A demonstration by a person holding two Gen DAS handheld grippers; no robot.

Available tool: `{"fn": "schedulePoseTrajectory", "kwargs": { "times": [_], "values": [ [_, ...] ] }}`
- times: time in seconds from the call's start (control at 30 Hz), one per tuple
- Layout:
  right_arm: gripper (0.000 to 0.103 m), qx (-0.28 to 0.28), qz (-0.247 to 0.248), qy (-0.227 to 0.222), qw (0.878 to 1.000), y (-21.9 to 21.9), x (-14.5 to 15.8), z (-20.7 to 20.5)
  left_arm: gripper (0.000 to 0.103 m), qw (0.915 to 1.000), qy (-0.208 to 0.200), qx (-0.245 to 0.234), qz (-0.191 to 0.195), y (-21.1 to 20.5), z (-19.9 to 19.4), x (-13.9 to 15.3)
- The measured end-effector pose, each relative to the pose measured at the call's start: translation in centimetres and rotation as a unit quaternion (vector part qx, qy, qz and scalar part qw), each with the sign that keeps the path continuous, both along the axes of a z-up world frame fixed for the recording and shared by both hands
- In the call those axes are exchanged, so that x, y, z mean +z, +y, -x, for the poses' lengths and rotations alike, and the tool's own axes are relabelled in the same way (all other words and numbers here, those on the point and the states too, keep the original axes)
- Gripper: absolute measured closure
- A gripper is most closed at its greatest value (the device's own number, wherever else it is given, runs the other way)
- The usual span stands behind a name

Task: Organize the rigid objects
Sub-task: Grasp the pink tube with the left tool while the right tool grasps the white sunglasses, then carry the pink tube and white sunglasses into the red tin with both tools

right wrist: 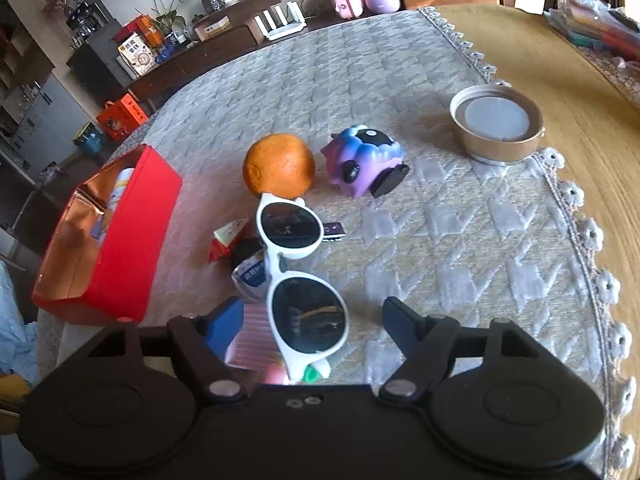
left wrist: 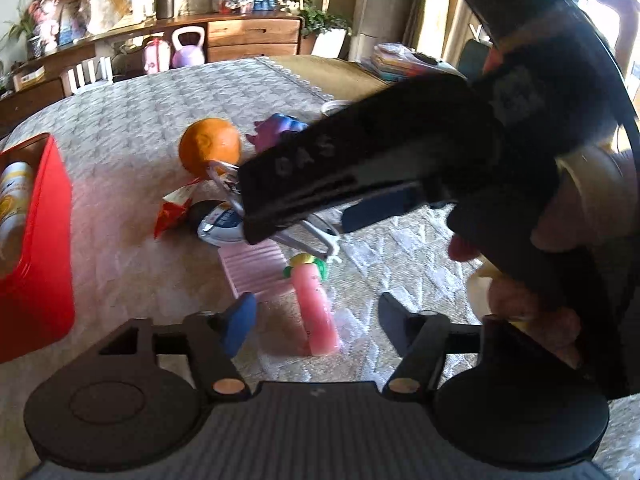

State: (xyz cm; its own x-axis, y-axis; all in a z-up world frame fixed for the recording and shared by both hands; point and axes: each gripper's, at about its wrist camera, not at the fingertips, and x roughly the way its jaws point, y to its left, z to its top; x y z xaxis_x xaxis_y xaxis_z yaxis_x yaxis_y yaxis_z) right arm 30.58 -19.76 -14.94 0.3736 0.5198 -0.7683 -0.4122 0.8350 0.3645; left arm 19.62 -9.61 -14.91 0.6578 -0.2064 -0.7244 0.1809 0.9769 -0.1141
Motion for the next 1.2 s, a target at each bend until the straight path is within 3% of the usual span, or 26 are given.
{"fn": "schedulePoseTrajectory", "kwargs": {
  "times": [0.1, 0.23, 0.37, 0.5, 0.8, 1.2],
  "values": [
    [0.036, 0.003, 0.004, -0.003, 1.0, 0.2, 0.0, 0.1, 0.047, 1.0, -0.005, -0.004, -0.006, -0.3, -0.2, 0.0],
    [0.05, 0.006, 0.004, -0.003, 1.0, 0.2, 0.0, 0.2, 0.067, 0.9999, 0.004, -0.006, -0.016, -0.6, -0.5, -0.3],
    [0.063, 0.002, 0.008, -0.003, 1.0, 0.1, 0.0, 0.3, 0.071, 0.9998, 0.006, -0.002, -0.021, -0.7, -0.6, -0.4],
    [0.065, -0.008, 0.009, -0.008, 1.0, 0.0, 0.1, 0.6, 0.086, 0.9994, 0.009, 0.004, -0.033, -0.5, -0.7, -0.3],
    [0.066, -0.039, 0.007, -0.028, 0.999, -1.1, 1.3, 2.2, 0.087, 0.9997, 0.011, 0.007, -0.023, 0.9, -0.4, 0.3],
    [0.069, -0.064, -0.039, -0.042, 0.996, -3.0, 4.4, 4.3, 0.087, 0.9996, -0.01, 0.024, -0.009, 2.4, 1.4, 2.4]
  ]
}}
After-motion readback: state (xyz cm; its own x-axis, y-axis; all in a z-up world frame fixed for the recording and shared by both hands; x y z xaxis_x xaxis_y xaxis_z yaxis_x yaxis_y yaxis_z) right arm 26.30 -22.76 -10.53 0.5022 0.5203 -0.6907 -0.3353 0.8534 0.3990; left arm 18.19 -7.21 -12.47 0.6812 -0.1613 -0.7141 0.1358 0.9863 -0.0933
